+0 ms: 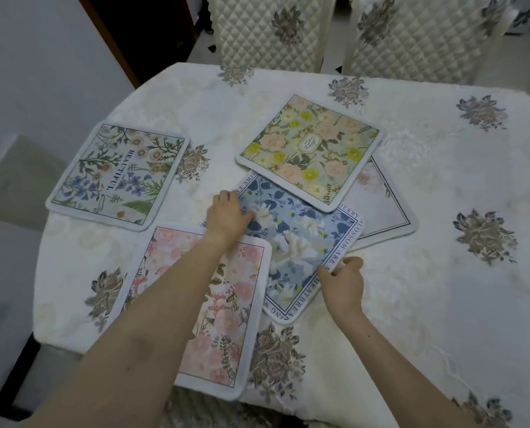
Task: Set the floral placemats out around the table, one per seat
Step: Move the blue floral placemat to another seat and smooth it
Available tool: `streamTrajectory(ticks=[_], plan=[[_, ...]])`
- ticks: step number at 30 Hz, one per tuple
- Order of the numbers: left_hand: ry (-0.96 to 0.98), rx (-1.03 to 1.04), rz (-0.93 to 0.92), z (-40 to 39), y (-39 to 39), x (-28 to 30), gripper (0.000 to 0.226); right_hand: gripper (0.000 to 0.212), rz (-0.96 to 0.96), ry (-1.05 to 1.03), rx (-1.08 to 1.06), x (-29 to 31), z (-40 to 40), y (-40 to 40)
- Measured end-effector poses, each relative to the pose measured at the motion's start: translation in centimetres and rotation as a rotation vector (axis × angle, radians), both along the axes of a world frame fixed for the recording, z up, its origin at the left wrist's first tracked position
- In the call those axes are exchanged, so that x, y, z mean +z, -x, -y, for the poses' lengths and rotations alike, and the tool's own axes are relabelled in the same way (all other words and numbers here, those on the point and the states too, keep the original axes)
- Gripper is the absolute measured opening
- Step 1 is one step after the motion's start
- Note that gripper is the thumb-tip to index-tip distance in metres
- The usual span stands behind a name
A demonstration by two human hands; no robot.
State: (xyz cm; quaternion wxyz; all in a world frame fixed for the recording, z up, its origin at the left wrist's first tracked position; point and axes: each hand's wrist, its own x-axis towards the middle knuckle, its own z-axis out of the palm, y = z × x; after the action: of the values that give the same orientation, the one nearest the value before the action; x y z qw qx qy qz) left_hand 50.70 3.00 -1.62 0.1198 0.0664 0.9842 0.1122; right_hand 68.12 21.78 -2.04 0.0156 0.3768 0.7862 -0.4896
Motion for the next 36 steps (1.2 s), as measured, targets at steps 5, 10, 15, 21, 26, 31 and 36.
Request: streamTrajectory(ticks=[5,10,15,21,26,31,36], plan=[[0.023,0.198,0.024,0.5,1.3,-0.7,0.070,0.022,0.049,0.049,-0.044,-0.6,0.2,0.3],[-0.154,0.291,0.056,0.3,1.9,-0.6,0.038,0.010,0.018,0.031,-0.018,-0.2,0.0,0.6],[-0.346,0.251,0.077,-0.7,1.5,-0.5,0.017,0.007,-0.028,-0.030,-0.038,1.1,-1.7,0.7],[-0.394,0.211,0.088,-3.9,0.6,0.1,0.019,0.007,-0.054,-0.068,-0.063,2.0,-5.0,-0.1],[-0.410,0.177,0.134,-7.3,-0.4,0.4,0.011,0.007,-0.053,-0.079,-0.083,2.2,-8.1,-1.8],[-0.411,0.130,0.167,-10.9,-2.0,0.6,0.012,0.006,-0.046,-0.127,-0.118,2.2,-11.7,-3.8],[-0.417,0.111,0.224,-14.5,-4.6,1.1,0.018,0.006,-0.041,-0.150,-0.136,2.4,-15.7,-6.3]])
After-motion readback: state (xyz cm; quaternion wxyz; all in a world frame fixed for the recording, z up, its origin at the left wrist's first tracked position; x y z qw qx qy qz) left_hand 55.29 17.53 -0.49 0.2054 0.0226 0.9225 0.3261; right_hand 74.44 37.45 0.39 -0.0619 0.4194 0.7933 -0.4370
